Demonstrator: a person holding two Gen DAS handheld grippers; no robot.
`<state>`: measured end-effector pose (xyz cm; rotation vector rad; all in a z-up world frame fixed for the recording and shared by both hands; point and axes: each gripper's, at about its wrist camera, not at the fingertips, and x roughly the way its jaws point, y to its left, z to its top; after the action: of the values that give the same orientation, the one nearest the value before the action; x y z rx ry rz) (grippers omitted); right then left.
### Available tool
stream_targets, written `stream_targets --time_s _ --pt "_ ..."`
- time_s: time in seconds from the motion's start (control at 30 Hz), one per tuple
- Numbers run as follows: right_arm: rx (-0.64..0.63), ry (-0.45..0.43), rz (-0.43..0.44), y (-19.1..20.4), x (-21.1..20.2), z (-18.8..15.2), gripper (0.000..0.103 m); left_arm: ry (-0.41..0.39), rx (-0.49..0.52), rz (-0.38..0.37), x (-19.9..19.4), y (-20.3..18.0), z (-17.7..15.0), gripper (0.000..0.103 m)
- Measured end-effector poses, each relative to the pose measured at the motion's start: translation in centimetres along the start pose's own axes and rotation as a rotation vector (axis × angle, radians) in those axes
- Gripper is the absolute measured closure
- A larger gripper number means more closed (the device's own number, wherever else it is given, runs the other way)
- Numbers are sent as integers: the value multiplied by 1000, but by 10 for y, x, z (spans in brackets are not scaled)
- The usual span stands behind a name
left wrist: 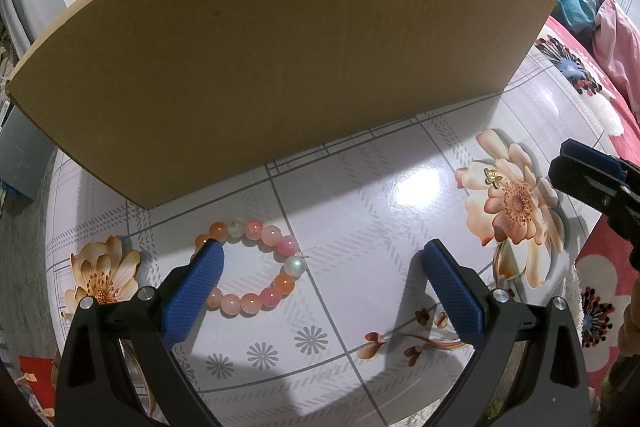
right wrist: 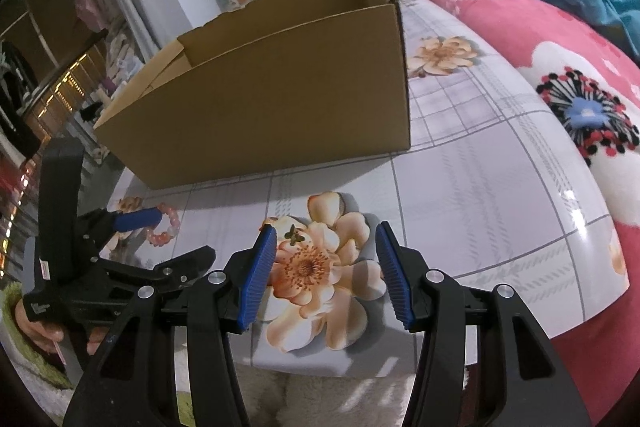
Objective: Organize jewelry
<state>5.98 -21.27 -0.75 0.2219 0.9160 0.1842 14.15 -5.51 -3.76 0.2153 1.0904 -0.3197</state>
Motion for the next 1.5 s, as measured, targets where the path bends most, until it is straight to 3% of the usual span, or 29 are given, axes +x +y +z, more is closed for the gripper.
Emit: stream_targets --time_s 0.4,0.63,1.03,1.5 --pt "-207 -1 9 29 9 -13 76 -27 7 -3 -1 0 -5 5" --pt "-199 -1 -7 30 21 -10 85 -29 9 -4 -1 0 -5 5" --pt "-163 44 -3 40 32 -12 90 -30 10 -5 1 0 -7 5" --pt "-157 11 -24 47 42 -4 92 -30 15 -8 2 -1 -9 5"
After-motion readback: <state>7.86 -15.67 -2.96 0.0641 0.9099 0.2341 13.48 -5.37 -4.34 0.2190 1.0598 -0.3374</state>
